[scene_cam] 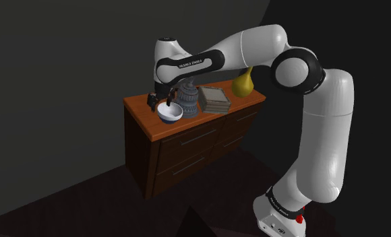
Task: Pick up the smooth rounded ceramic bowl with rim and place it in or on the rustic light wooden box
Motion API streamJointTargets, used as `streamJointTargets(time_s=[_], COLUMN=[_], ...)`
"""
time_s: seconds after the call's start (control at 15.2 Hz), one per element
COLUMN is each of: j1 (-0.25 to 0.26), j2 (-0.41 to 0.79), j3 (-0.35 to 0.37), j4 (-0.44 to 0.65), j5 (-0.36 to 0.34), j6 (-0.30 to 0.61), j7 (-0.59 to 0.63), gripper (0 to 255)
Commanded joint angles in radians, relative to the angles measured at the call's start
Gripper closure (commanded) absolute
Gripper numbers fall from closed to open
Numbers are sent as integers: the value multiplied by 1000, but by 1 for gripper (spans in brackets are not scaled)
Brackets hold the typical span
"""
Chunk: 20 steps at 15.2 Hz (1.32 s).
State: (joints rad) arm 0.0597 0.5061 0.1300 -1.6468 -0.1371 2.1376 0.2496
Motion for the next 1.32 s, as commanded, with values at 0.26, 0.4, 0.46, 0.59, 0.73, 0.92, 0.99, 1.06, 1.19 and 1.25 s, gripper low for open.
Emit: streamJointTargets(time_s=[0.26,0.4,0.46,0.59,0.73,0.92,0.99,1.06,1.19,1.25], j1=[2,2,2,2,2,2,2,2,2,2], j2=[52,52,52,52,52,52,52,52,52,52], j3=[-6,-6,-6,-6,-6,-6,-6,-6,-6,-6], j4=[-10,-10,-10,-10,-10,-10,-10,-10,-9,-9], j5=[-10,-10,-10,-10,-10,-10,-10,-10,-10,-10], j6=[62,62,62,62,62,62,62,62,62,62], j7=[6,6,6,6,6,6,6,6,6,6], gripper=[0,0,0,0,0,255,255,255,255,255])
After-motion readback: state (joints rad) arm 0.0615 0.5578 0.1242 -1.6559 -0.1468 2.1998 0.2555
